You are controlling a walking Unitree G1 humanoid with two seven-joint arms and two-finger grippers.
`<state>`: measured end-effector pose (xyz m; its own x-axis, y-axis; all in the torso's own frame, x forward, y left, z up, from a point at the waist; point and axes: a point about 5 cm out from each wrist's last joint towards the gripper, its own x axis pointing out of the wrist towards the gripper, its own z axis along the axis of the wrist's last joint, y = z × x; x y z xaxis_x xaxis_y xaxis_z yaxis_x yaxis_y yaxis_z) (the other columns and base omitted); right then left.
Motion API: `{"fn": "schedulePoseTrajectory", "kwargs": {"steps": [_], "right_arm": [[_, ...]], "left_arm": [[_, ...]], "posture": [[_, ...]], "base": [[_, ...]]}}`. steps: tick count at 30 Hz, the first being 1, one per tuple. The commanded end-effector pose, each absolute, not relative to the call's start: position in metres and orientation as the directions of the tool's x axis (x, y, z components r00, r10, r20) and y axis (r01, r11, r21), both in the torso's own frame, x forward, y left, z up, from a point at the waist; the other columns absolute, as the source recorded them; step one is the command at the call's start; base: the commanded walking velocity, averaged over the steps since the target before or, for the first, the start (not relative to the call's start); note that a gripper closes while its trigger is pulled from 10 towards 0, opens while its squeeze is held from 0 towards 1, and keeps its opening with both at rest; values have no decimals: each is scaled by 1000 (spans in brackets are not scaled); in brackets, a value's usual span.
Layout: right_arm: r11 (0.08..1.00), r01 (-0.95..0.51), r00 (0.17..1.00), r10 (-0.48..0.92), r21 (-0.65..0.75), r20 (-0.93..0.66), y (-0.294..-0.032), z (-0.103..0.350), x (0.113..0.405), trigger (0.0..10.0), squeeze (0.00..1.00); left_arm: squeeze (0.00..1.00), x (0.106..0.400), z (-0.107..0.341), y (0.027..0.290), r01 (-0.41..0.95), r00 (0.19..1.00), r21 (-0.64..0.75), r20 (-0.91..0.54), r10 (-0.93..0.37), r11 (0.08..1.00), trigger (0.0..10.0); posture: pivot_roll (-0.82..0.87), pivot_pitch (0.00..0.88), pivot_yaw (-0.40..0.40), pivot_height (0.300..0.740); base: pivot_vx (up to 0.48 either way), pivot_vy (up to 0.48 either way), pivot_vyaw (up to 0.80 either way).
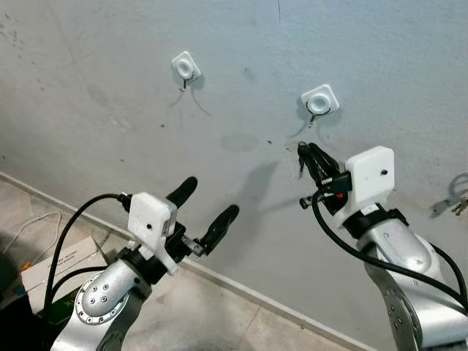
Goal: Hang keys on a hook
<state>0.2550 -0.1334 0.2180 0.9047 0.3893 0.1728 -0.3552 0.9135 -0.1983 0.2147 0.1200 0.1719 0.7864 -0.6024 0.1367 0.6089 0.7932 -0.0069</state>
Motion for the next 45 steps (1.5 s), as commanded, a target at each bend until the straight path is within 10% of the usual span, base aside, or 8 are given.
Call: {"fn": "schedulePoseTrajectory", "kwargs": {"steps": [1,45], "right_arm": [[911,-362,898,398,-199,186,-132,220,256,10000,0],[968,-248,942,248,-31,228,-150,231,286,10000,0]], "left_arm": [[0,215,171,120,601,792,4,133,-596,799,10000],[0,223,183,109,622,767,17,189,-613,783,10000]], "posture": [[-13,44,12,740],[-13,53,25,740]], "base": [[0,0,0],[0,0,0]]}}
